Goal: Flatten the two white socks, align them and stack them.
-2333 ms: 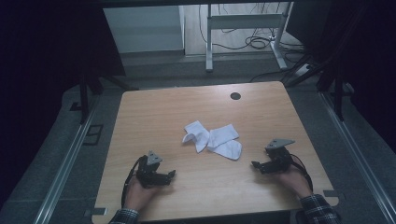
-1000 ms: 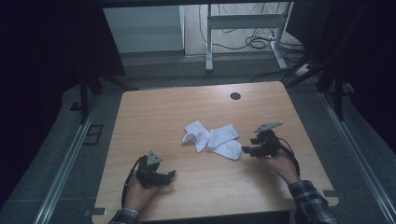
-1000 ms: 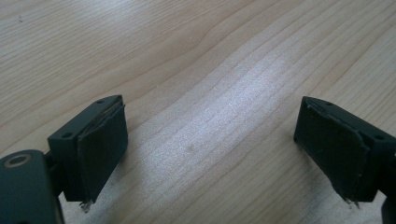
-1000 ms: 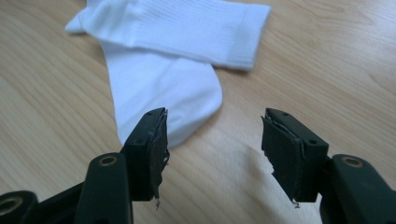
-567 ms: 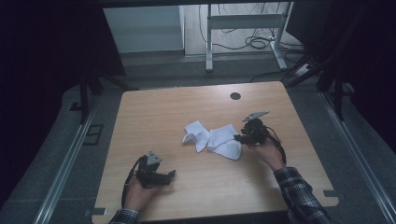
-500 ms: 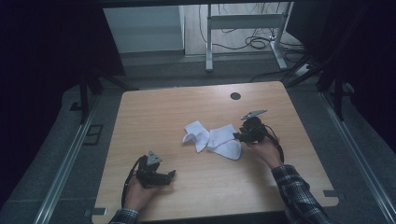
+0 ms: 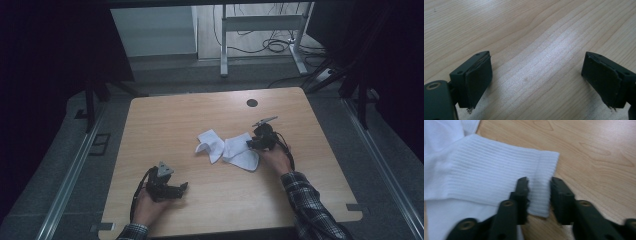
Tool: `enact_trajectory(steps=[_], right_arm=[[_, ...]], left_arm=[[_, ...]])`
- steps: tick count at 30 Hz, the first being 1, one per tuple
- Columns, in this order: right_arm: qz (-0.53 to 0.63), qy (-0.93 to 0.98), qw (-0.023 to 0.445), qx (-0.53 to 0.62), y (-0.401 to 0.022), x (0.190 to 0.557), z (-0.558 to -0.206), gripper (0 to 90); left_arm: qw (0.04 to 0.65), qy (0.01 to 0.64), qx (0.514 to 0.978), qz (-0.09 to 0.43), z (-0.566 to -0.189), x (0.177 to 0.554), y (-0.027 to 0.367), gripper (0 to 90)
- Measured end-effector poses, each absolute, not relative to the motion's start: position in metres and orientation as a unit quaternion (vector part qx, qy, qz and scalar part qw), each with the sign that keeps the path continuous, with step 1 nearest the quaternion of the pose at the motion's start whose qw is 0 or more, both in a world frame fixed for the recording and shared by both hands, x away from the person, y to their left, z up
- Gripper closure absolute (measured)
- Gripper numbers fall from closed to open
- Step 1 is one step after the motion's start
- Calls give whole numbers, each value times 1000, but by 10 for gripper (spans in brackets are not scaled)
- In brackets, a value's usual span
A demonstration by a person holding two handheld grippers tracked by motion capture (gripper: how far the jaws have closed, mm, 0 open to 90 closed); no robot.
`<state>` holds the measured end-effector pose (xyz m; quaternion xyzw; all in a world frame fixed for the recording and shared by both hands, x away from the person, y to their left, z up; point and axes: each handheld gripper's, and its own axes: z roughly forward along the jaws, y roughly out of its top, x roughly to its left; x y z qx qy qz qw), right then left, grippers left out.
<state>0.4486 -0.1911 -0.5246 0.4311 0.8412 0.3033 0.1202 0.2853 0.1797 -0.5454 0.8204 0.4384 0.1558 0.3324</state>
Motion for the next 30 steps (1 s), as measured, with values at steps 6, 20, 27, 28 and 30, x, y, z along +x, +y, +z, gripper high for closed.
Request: enact_trajectory(steps=[6,20,27,28,30], right_arm=[[296,850,117,420,-190,444,-516,799],[359,845,116,378,-181,427,-455,801],[377,844,120,362,-165,426,-424,806],[380,844,120,360,-162,427,-419,806],[387,842,124,354,-156,427,-407,807]], left_arm=[[332,438,820,156,-545,285,180,97],[331,436,822,157,-545,286,180,97],[331,436,822,157,-545,286,180,97],[331,436,822,157,-545,286,180,97],[331,436,822,157,-545,286,180,97]])
